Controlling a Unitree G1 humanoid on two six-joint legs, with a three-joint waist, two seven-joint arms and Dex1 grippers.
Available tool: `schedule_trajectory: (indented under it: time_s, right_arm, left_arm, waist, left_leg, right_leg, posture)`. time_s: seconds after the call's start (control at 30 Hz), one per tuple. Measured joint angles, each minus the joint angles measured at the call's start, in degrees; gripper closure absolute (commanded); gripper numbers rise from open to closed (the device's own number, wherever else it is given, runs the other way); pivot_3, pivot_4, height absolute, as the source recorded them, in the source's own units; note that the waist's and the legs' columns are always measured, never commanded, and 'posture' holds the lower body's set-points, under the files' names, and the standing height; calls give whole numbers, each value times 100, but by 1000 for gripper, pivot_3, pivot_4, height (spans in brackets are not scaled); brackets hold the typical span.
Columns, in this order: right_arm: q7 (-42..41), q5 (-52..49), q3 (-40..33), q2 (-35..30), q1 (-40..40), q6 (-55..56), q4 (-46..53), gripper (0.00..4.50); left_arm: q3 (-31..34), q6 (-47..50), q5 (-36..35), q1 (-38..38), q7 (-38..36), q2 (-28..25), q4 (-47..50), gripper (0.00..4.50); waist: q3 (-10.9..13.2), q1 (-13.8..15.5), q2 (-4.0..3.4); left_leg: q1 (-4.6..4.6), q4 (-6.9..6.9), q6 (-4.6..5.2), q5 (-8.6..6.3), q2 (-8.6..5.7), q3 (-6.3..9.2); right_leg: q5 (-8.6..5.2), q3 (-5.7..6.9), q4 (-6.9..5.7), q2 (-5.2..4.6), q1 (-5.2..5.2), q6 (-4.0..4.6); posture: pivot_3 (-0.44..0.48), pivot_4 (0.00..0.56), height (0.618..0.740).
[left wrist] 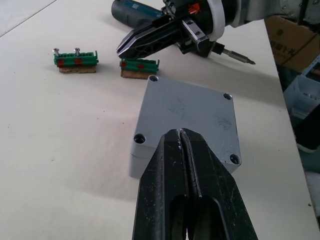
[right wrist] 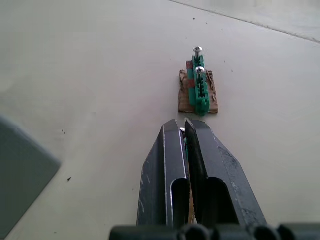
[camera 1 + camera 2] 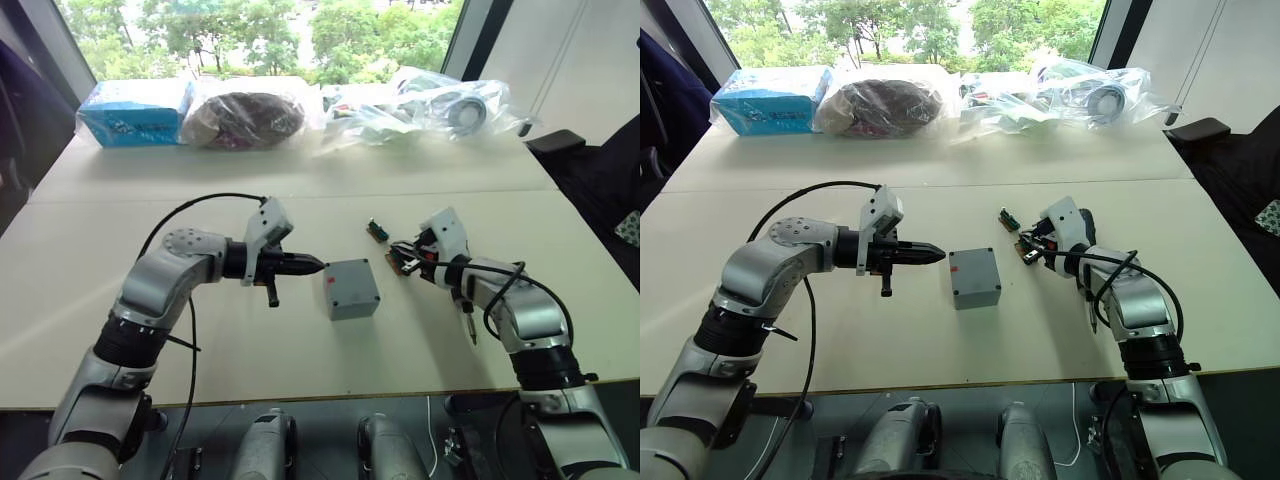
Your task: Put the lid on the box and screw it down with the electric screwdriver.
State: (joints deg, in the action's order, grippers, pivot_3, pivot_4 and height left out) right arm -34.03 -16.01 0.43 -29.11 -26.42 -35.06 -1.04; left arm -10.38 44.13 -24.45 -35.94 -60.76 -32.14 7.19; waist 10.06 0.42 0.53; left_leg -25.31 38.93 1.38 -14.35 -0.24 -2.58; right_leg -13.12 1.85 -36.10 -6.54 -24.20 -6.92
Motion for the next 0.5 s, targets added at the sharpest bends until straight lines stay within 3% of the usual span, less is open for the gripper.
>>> schedule_trajectory:
  time_s: [0.3, 0.5]
  right_arm:
    - [133, -139, -172, -1, 11, -405, 640, 4372]
    - [141, -625, -220, -8, 289, -1041, 1987, 4372]
  left_arm:
    - [0, 5, -3, 25, -9, -18, 0, 4500]
    - [1, 27, -4, 187, -51, -167, 3, 4500]
  waist:
    - [0, 8, 0]
    - [0, 8, 0]
  left_leg:
    - [0, 0, 0, 0, 1, 0]
    - [0, -1, 0, 0, 5, 2]
  right_leg:
    - [0, 0, 0, 0, 0, 0]
    - [0, 0, 0, 0, -1, 0]
  posture:
    - [0, 150, 740]
    - [0, 150, 740]
